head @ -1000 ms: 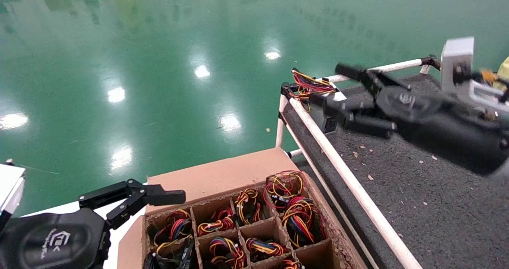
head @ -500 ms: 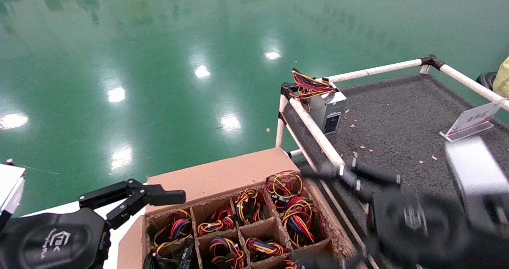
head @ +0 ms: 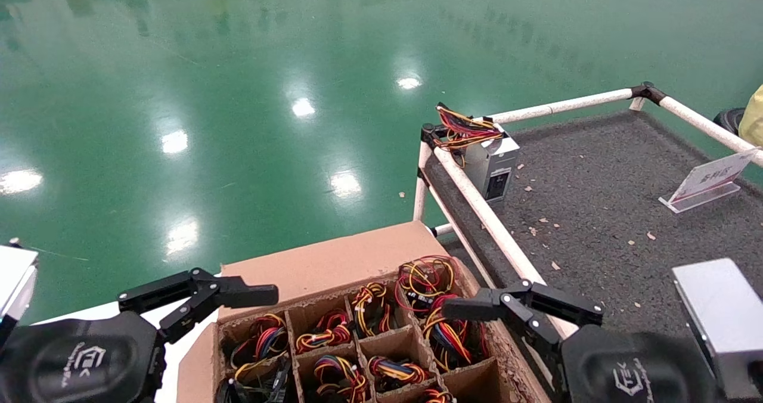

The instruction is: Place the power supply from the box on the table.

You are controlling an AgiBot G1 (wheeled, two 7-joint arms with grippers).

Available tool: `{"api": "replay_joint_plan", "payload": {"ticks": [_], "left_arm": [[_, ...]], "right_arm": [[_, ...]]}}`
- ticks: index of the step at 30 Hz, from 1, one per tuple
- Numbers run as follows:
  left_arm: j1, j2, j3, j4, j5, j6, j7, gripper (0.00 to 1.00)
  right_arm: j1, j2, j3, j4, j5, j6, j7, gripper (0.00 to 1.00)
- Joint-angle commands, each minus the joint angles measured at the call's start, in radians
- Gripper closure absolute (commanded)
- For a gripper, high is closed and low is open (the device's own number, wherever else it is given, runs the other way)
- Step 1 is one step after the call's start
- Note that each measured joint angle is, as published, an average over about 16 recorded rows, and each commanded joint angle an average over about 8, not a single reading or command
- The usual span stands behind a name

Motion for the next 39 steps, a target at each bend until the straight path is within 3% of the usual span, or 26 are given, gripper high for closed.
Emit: {"api": "replay_joint_plan", "payload": {"ticks": [1,39], "left_arm": [[0.000,0.000,0.000,0.000,0.000,0.000,0.000,0.00],[0.000,0.000,0.000,0.000,0.000,0.000,0.000,0.00]], "right_arm": [[0.003,-0.002,0.000,-0.006,0.000,0.004,-0.001,0.00],[0.015,-0.012,0.001,-0.028,-0.006,0.017,-0.004,0.00]]}}
